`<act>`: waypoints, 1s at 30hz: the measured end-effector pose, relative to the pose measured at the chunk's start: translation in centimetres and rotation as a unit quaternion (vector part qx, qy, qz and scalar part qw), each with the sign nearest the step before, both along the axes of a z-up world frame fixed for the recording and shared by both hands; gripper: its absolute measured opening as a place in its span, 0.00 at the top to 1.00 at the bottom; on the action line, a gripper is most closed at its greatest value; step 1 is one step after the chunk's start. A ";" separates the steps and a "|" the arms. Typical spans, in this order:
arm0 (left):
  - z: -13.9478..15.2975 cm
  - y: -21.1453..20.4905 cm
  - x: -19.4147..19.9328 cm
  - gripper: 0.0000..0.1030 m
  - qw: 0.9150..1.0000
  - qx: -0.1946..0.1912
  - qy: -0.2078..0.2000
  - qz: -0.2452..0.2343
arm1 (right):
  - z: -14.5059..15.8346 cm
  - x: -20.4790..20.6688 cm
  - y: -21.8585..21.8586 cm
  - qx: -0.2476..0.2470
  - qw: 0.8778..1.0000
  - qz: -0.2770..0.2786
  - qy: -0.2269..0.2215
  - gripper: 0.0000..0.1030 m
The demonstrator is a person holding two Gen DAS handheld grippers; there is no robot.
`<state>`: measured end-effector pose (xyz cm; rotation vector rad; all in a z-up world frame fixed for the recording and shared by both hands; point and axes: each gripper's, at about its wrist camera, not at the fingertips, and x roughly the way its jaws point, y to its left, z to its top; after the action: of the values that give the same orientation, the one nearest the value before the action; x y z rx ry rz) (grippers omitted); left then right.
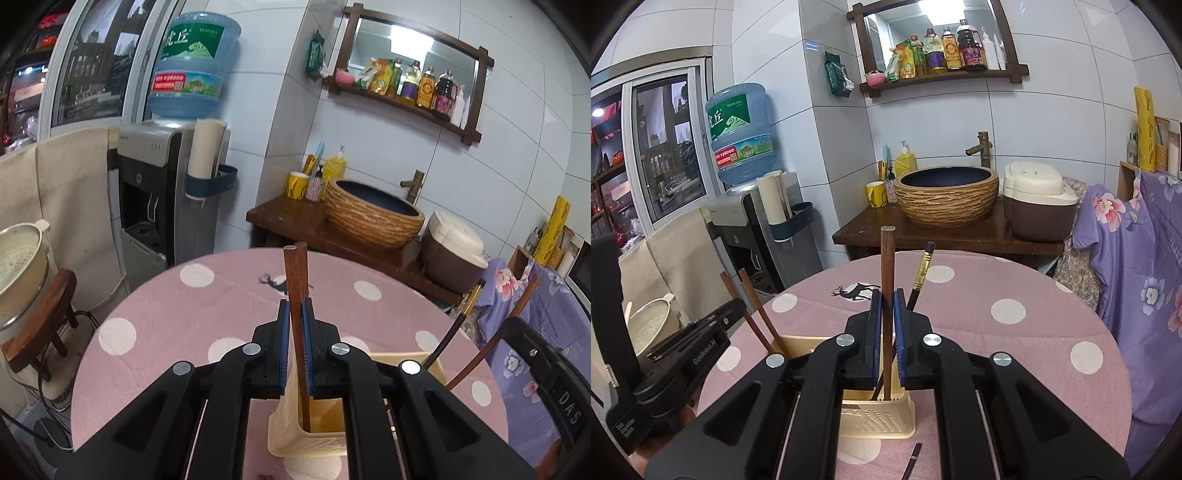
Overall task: Organize utensils
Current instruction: 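Lower both chopsticks into the beige holder and open both tools, then move both tools back down toward the loose utensils on the table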
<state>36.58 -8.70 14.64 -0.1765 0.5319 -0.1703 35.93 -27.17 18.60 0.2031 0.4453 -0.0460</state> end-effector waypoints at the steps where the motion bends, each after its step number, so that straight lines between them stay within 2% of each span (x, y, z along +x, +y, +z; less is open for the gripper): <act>1: -0.2 0.0 -0.1 0.92 1.000 0.000 0.000 0.002 | 0.0 -0.1 0.0 0.000 1.000 0.001 -0.001 0.93; 7: 0.0 -0.1 -1.0 0.90 1.000 0.002 -0.010 -0.007 | 0.2 -0.8 0.6 -0.012 1.000 0.005 -0.015 0.92; 9: 0.3 0.1 -2.0 0.67 1.000 0.004 -0.022 -0.011 | 0.4 -1.8 0.8 -0.026 0.999 0.002 -0.032 0.91; 10: 0.5 0.3 -2.7 0.38 0.999 0.005 -0.031 -0.012 | 0.5 -2.4 0.9 -0.030 0.999 0.003 -0.042 0.90; 11: 0.7 0.7 -3.4 0.18 0.999 0.002 -0.044 -0.011 | 0.7 -3.3 1.0 -0.035 0.998 0.005 -0.055 0.80; 12: 0.8 1.1 -4.0 0.14 0.998 -0.004 -0.058 -0.006 | 0.8 -3.9 1.1 -0.038 0.997 0.006 -0.066 0.56; 13: 0.9 1.6 -5.2 0.11 0.997 -0.010 -0.081 0.004 | 0.9 -5.1 1.2 -0.042 0.996 0.006 -0.084 0.40; 14: 1.0 2.0 -6.1 0.06 0.995 -0.011 -0.098 0.009 | 0.9 -6.1 1.2 -0.044 0.993 0.006 -0.105 0.16; 17: 0.8 2.9 -9.0 0.05 0.990 0.001 -0.138 0.015 | 0.5 -8.8 1.7 -0.075 0.987 -0.004 -0.144 0.11; 18: 0.6 3.2 -9.7 0.05 0.989 0.003 -0.149 0.013 | 0.1 -9.5 1.9 -0.090 0.985 -0.008 -0.148 0.06; 20: 0.0 3.5 -10.7 0.05 0.988 0.010 -0.154 0.008 | -0.6 -10.5 2.1 -0.101 0.983 -0.008 -0.151 0.05; 24: -2.0 4.4 -11.7 0.05 0.990 0.023 -0.136 0.010 | -2.6 -11.4 1.9 -0.085 0.990 0.013 -0.113 0.05; 27: -4.0 5.0 -12.0 0.05 0.994 0.025 -0.107 0.007 | -4.5 -11.8 1.2 -0.066 0.995 0.003 -0.080 0.05; 30: -5.6 5.1 -12.8 0.05 0.995 0.049 -0.083 -0.023 | -6.3 -12.2 0.9 -0.063 0.997 0.003 -0.045 0.05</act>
<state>23.82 -3.64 9.08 -0.0546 0.3770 -0.2016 23.70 -26.30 12.25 0.0795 0.3516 -0.0584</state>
